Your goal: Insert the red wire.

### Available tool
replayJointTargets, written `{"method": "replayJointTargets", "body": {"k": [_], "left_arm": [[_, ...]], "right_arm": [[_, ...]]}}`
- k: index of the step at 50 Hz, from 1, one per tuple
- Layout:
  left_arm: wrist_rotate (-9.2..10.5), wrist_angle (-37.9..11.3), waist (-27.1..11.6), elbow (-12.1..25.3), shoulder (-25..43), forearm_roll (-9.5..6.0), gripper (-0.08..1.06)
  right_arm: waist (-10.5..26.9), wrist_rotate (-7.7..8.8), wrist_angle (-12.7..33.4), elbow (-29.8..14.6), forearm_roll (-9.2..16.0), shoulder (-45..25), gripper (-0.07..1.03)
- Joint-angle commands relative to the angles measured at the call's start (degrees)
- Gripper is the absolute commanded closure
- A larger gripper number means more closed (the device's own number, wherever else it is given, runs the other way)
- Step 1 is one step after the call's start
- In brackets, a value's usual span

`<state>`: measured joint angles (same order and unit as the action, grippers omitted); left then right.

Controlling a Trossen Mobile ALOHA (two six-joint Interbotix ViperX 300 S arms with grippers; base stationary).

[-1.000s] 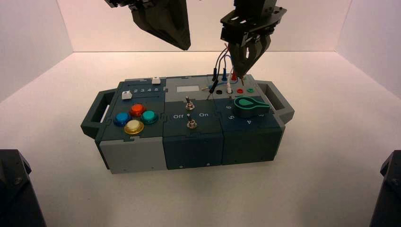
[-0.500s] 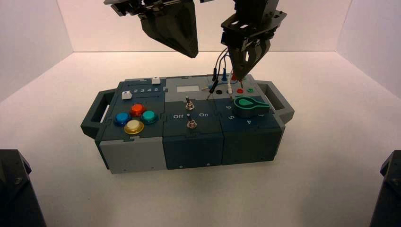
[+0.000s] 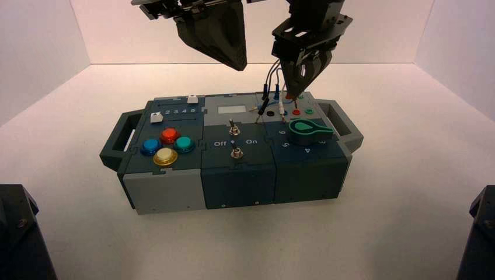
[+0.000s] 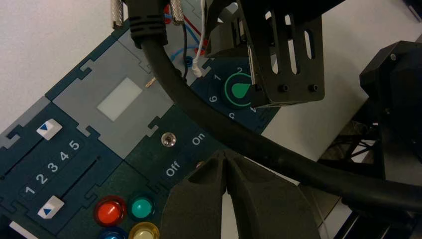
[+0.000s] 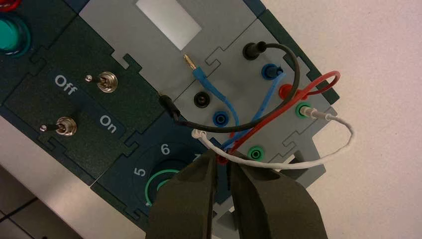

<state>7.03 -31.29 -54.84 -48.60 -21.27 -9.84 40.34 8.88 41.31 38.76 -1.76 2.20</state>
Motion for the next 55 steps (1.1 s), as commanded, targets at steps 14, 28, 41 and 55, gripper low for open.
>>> {"method": "replayJointTargets", "body": {"k": [14, 28, 41, 55], "left_arm": [[0.35, 0.4, -0.2, 1.7, -0.4, -0.09, 1.01], [0.35, 0.4, -0.2, 1.6, -0.4, -0.09, 1.01], [0.35, 0.4, -0.2, 1.4, -0.5, 0.00, 1.01], [0.35, 0.4, -0.2, 1.3, -0.8, 0.00, 1.01]], "right_arm": [[-0.2, 0.09, -1.2, -0.1, -0.1, 0.8, 0.99], [-0.3, 0.00, -1.9, 0.3, -0.4, 0.2, 0.99], [-0.5, -0.18, -2.1, 0.3, -0.6, -0.1, 0.99], [-0.5, -0.18, -2.2, 0.3, -0.8, -0.2, 0.99]]}}
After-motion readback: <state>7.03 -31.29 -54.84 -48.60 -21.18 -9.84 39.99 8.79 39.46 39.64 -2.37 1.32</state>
